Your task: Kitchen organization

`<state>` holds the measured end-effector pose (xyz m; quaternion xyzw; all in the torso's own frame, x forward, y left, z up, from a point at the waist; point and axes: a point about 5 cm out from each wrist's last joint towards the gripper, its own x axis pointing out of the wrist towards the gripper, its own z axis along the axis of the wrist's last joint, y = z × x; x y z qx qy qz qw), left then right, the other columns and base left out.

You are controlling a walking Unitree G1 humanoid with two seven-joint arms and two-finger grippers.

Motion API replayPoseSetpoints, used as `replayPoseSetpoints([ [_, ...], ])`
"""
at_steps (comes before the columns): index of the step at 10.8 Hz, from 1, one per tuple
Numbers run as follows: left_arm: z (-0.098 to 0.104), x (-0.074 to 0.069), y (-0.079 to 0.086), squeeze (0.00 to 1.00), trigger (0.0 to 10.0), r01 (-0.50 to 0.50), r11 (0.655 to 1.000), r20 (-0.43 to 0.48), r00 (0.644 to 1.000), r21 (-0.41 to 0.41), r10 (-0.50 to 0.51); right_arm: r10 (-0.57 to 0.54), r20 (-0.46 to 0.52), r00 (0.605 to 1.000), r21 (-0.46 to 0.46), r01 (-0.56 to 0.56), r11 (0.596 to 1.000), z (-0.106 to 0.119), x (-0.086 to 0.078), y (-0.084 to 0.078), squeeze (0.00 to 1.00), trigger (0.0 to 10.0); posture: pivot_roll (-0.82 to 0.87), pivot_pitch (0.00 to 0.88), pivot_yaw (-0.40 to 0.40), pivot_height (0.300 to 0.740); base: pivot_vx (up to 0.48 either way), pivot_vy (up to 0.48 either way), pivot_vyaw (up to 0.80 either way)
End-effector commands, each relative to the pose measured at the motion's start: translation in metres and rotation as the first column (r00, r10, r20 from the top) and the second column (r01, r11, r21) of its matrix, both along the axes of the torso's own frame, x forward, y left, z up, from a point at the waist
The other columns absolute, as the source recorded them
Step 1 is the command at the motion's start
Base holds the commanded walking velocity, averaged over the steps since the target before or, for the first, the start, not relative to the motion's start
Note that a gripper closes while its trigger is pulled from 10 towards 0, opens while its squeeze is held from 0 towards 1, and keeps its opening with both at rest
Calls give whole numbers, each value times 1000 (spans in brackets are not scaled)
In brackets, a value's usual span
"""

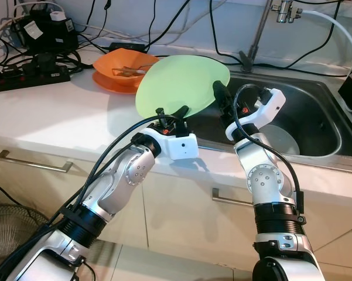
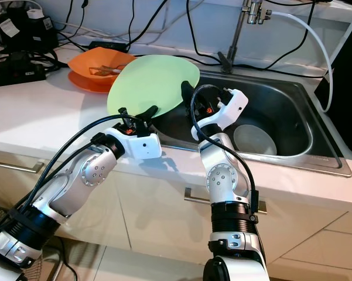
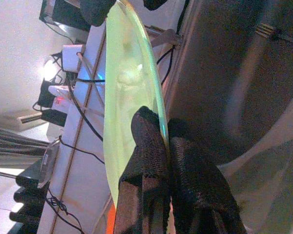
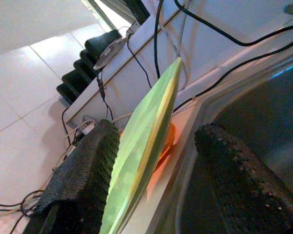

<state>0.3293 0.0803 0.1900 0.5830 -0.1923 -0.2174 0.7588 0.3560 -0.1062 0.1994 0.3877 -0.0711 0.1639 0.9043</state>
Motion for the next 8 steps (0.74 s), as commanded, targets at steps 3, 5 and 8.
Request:
replayPoseSetpoints([
  [3, 13, -5, -10, 0, 10000, 60, 998, 54, 997, -21, -59, 15, 17, 1000, 25, -15, 1000, 7, 0, 1, 0, 0, 230, 0, -27, 740, 0, 0, 0],
  [5, 16, -5, -12, 0, 10000, 74, 997, 70, 995, -23, -72, 29, 15, 999, 25, -29, 999, 6, 0, 4, 0, 0, 232, 0, -28, 740, 0, 0, 0],
  [8, 17, -6, -13, 0, 10000, 87, 996, 76, 994, -29, -84, 35, 16, 999, 31, -35, 999, 7, 0, 5, 0, 0, 232, 0, -29, 740, 0, 0, 0],
])
